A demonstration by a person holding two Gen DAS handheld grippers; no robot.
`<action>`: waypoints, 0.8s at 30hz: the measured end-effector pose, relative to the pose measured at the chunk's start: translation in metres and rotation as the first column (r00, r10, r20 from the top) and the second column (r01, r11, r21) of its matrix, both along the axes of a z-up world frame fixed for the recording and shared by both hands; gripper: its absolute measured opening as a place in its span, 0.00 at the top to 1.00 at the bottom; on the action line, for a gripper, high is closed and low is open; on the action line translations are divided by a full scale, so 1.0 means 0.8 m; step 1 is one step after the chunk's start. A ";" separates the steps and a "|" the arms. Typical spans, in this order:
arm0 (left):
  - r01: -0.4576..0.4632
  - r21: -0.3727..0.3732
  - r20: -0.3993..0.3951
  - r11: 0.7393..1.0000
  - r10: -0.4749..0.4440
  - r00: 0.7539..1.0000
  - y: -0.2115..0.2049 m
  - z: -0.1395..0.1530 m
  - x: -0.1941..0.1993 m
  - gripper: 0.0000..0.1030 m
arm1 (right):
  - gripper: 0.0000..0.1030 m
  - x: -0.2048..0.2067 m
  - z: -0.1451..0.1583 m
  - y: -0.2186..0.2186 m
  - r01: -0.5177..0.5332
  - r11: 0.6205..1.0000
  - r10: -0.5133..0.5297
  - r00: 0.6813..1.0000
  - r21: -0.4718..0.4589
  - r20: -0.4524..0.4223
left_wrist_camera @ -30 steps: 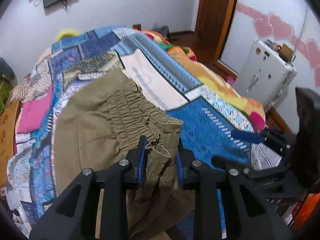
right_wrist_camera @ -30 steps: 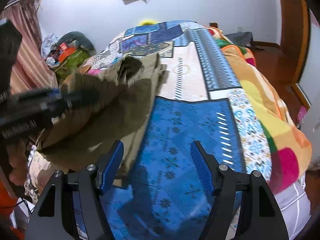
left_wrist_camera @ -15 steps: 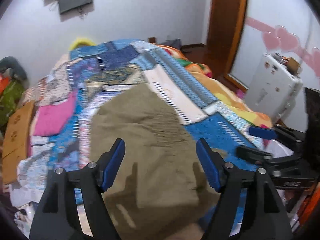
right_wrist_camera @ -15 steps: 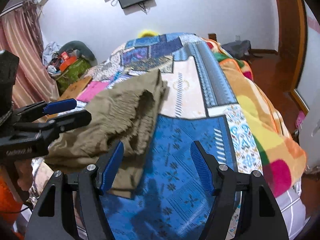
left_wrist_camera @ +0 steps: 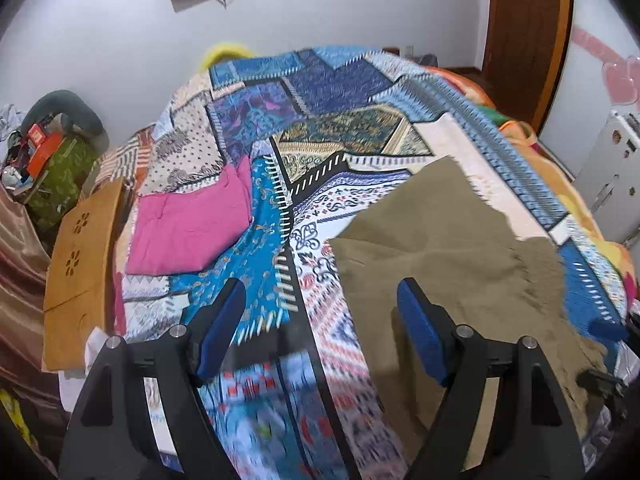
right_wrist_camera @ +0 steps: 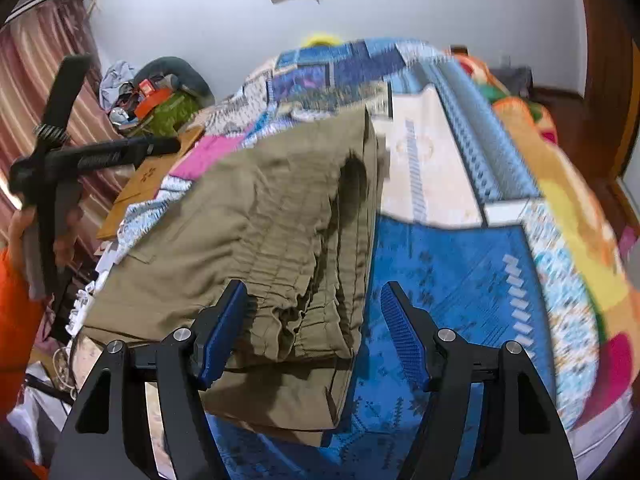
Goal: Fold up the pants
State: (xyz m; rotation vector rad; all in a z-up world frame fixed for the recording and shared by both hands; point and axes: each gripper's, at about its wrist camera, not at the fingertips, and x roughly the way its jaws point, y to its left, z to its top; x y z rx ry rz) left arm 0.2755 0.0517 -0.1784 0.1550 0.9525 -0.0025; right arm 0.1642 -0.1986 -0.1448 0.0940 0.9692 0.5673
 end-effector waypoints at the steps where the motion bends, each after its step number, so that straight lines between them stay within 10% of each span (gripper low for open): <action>1: 0.003 0.002 -0.018 1.000 -0.003 1.000 0.001 -0.009 0.015 0.24 | 0.36 -0.001 -0.003 -0.003 0.003 1.000 -0.003 1.000 0.013 -0.009; 12: 0.076 0.074 -0.169 0.994 -0.063 0.984 -0.027 -0.098 0.113 0.18 | 0.35 0.004 -0.006 -0.010 -0.003 0.999 0.005 0.999 0.041 -0.035; 24: -0.020 0.129 -0.099 0.991 0.033 0.995 0.018 -0.101 0.071 0.07 | 0.34 0.007 0.025 -0.023 0.038 0.999 -0.038 0.999 -0.011 0.023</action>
